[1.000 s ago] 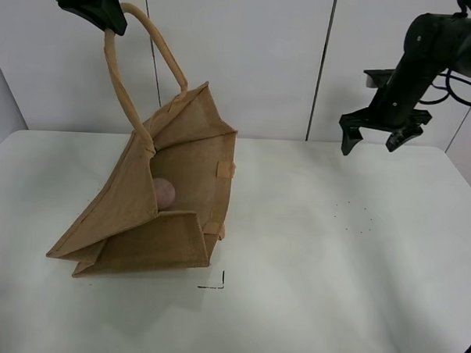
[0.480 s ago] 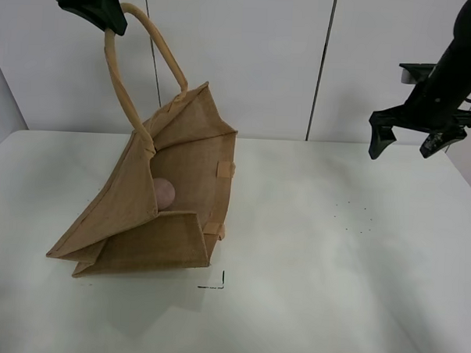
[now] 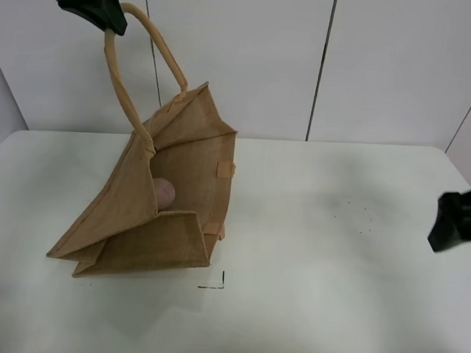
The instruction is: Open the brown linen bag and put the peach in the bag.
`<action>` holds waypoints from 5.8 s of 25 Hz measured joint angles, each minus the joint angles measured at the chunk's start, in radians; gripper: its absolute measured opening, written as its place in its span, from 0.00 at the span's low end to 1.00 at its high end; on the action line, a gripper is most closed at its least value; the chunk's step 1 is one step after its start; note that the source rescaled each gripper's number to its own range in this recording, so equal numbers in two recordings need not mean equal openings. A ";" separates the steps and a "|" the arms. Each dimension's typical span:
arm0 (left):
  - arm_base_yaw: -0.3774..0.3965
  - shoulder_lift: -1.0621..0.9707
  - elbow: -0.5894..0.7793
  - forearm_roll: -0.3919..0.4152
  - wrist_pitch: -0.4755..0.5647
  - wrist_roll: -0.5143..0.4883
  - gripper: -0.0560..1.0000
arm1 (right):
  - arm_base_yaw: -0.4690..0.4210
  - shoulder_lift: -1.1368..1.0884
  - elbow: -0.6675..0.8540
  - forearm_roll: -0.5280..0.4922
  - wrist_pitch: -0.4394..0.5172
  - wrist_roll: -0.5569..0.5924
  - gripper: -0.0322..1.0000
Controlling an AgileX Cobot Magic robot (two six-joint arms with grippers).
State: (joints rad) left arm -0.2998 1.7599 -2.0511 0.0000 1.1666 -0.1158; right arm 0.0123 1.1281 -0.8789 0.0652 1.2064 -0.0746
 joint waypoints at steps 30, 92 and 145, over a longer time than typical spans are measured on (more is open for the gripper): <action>0.000 0.000 0.105 -0.008 -0.070 0.000 0.05 | 0.008 -1.131 0.379 0.001 -0.174 0.002 1.00; 0.250 -0.102 0.762 0.000 -0.117 0.034 0.94 | 0.008 -1.131 0.379 0.007 -0.174 0.005 1.00; 0.250 -1.763 1.547 0.020 -0.116 0.084 0.93 | 0.008 -1.131 0.379 0.011 -0.174 0.005 1.00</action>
State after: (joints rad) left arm -0.0495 -0.0033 -0.5040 0.0205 1.0507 -0.0319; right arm 0.0201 -0.0032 -0.4996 0.0760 1.0323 -0.0694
